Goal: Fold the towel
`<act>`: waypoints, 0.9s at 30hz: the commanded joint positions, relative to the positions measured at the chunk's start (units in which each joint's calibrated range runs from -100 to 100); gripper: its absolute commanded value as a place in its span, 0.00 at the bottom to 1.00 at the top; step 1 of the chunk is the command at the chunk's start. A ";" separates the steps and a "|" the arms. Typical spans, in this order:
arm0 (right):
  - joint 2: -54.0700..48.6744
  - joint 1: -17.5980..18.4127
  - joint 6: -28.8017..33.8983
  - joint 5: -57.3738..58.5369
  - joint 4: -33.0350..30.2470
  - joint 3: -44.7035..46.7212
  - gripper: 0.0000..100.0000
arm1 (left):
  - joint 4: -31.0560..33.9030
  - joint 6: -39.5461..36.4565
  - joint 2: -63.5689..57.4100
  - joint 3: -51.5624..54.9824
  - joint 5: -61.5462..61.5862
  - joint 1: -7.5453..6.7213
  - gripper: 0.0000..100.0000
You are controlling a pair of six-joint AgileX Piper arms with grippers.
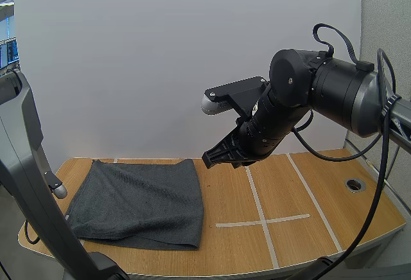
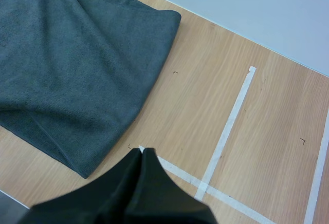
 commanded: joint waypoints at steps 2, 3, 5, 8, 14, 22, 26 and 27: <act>-0.51 -0.22 -0.57 0.36 0.10 0.22 0.00 | -0.92 -0.81 0.22 -2.29 0.34 0.14 0.99; -0.51 -0.22 -0.57 0.36 0.10 0.22 0.00 | -0.92 -1.03 0.22 -2.84 0.34 0.14 0.99; -0.51 -0.22 -0.57 0.54 0.14 0.22 0.00 | -0.46 -1.58 0.22 -3.72 0.34 0.14 0.99; -0.51 -0.22 -0.57 0.54 0.14 0.22 0.00 | -0.28 -1.78 0.22 -4.17 0.34 0.14 0.99; -0.51 -0.22 -0.57 0.54 0.14 0.22 0.00 | -0.68 -1.78 2.10 -4.18 0.34 0.14 0.98; -0.51 -0.22 -0.57 0.54 0.14 0.22 0.00 | -1.31 -2.21 4.35 -4.18 -2.11 0.14 0.98; -0.51 -0.22 -0.57 0.94 0.14 0.22 0.00 | -1.31 -2.21 4.35 -4.18 -2.30 0.14 0.94; -0.51 -0.22 -0.57 0.94 0.14 0.22 0.00 | -1.31 -2.21 4.35 -4.18 -2.30 0.14 0.91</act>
